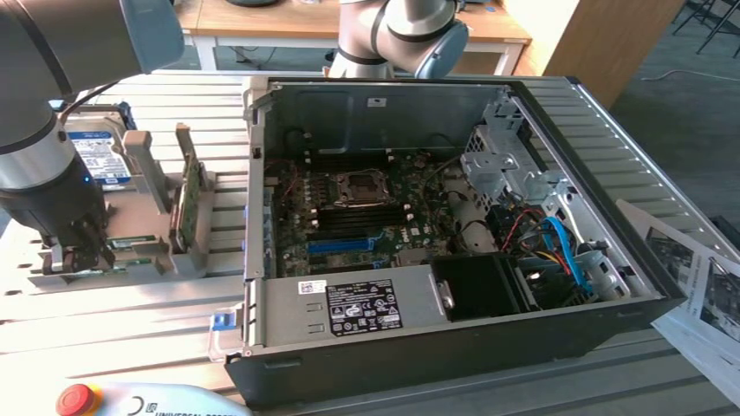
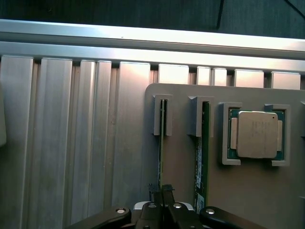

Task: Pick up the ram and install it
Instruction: 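Pick up the ram and move it above insertion slot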

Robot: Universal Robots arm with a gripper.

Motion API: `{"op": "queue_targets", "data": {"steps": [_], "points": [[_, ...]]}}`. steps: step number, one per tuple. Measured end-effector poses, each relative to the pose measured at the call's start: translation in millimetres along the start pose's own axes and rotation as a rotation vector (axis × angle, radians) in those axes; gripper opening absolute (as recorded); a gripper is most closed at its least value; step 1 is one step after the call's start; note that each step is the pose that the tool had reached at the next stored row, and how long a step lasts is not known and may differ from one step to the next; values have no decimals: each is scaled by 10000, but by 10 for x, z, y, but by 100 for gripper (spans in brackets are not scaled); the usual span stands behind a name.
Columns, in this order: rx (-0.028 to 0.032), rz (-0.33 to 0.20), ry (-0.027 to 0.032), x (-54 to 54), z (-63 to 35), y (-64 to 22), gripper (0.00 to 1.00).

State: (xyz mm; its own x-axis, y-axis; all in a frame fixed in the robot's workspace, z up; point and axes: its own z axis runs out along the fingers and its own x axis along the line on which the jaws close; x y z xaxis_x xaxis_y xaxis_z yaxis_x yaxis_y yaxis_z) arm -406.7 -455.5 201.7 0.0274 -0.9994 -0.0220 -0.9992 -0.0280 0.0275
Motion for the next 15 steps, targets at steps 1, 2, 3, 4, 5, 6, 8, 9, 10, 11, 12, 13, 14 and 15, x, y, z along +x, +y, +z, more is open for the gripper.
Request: {"op": "queue_targets", "data": {"steps": [1,2,3,4,5,6,8,9,10,11,12,13,14,15], "points": [[0,7,0,0,0,0,12],[0,15,0,0,0,0,12],[0,26,0,0,0,0,12],[0,36,0,0,0,0,12],[1,41,-1,0,0,0,12],[1,43,-1,0,0,0,12],[2,44,-2,0,-2,0,12],[-1,44,0,0,-9,1,12],[-1,44,0,0,-16,1,12],[-1,44,0,-1,-25,1,12],[0,44,-1,-1,-34,1,12],[0,44,0,-1,-43,2,12],[0,44,0,-1,-52,2,12],[1,44,-1,-1,-62,2,12]]}}
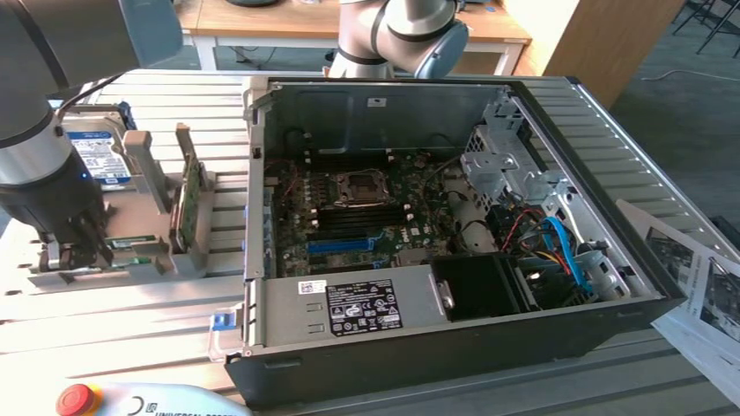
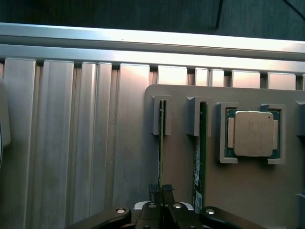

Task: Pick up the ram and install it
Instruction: 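Pick up the ram and move it above insertion slot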

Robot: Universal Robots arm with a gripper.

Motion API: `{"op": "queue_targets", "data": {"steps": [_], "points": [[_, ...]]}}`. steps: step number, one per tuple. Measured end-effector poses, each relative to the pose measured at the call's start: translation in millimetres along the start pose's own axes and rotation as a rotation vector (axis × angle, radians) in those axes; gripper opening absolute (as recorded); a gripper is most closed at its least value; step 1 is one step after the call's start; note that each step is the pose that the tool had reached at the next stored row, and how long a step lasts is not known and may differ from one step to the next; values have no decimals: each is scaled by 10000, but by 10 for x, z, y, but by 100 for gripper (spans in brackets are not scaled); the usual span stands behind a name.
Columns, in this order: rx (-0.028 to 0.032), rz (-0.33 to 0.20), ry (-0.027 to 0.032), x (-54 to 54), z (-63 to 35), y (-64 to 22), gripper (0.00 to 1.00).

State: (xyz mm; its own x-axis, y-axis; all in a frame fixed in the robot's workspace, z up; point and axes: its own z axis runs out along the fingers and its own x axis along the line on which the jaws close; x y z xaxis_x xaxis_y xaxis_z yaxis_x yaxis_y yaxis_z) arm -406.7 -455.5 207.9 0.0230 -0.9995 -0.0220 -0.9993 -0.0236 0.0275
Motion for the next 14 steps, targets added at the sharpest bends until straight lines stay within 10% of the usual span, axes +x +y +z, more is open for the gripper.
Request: {"op": "queue_targets", "data": {"steps": [14], "points": [[0,0,-1,-4,-170,5,12]]}}
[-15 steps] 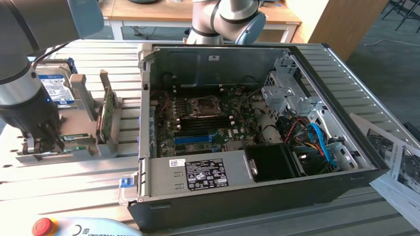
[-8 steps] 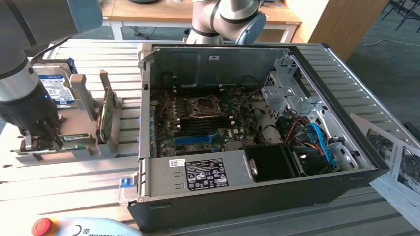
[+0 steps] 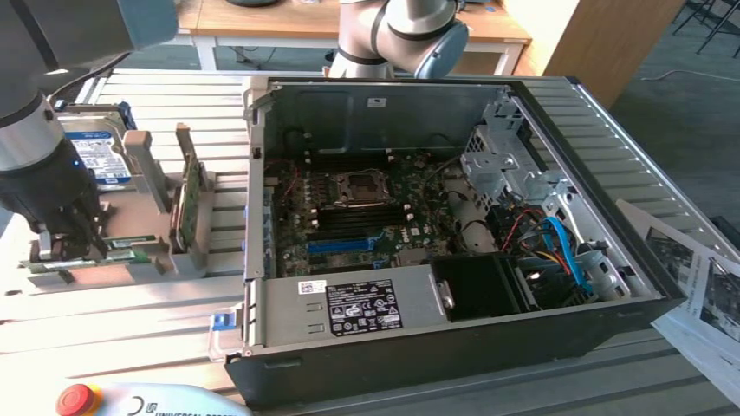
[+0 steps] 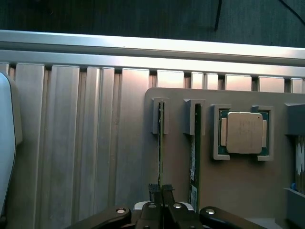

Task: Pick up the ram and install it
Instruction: 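Pick up the ram and move it above insertion slot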

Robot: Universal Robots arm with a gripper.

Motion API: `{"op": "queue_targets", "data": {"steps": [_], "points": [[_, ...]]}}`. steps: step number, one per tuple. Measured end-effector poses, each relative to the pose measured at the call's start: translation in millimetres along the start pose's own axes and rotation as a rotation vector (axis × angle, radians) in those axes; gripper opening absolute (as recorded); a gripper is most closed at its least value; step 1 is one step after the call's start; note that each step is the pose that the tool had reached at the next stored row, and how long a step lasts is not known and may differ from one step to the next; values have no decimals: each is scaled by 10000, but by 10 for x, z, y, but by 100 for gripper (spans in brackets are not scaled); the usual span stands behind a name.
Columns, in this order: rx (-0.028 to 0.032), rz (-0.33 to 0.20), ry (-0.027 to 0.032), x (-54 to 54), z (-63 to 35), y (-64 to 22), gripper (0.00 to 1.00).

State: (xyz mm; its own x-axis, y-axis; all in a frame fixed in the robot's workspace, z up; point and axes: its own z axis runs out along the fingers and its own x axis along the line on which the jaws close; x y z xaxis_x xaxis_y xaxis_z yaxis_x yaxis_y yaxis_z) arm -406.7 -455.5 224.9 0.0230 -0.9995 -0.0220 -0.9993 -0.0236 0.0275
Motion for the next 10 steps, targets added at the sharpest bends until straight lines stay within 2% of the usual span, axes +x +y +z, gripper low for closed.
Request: {"op": "queue_targets", "data": {"steps": [10], "points": [[-1,0,0,-3,-142,4,12]]}}
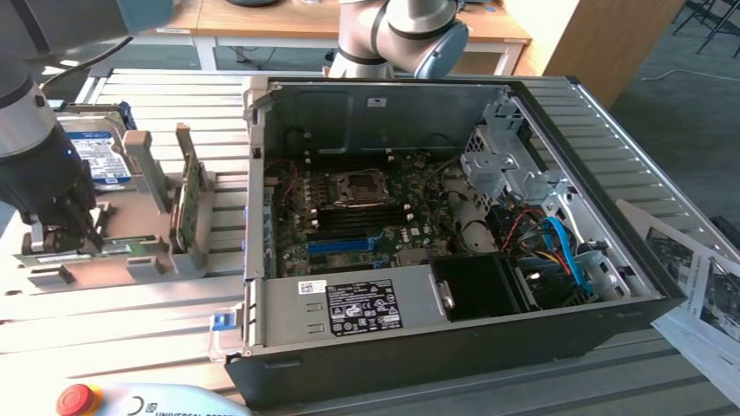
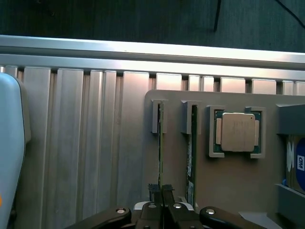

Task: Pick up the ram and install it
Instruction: 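Pick up the ram and move it above insertion slot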

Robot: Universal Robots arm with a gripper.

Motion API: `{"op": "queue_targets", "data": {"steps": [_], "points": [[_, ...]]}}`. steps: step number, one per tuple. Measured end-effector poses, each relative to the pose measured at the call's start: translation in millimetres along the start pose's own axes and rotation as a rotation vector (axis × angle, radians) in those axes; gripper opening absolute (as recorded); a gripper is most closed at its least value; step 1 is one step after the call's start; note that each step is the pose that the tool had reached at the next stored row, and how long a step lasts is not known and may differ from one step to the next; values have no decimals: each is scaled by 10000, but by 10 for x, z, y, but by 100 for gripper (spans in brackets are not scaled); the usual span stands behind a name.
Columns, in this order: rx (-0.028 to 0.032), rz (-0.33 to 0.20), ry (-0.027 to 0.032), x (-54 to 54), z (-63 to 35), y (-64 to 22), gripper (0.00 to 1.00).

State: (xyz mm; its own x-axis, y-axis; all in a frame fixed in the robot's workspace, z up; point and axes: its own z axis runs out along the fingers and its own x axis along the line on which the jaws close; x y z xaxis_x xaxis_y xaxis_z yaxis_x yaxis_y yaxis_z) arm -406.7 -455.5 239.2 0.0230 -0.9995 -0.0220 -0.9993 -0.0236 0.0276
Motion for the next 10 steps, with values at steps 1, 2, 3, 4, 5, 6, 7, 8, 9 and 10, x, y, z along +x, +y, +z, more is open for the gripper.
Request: {"op": "queue_targets", "data": {"steps": [1,2,3,4,5,6,7,8,9,10], "points": [[0,0,1,0,-16,0,12],[1,0,0,-1,-31,1,12],[1,0,0,-1,-48,1,12],[1,0,0,-2,-65,2,12],[1,1,0,-2,-81,2,12],[0,1,0,-2,-97,3,12],[0,1,0,-3,-114,3,12],[0,2,0,-3,-131,4,12],[0,2,0,-3,-148,4,12],[0,2,-1,-4,-168,5,12]]}}
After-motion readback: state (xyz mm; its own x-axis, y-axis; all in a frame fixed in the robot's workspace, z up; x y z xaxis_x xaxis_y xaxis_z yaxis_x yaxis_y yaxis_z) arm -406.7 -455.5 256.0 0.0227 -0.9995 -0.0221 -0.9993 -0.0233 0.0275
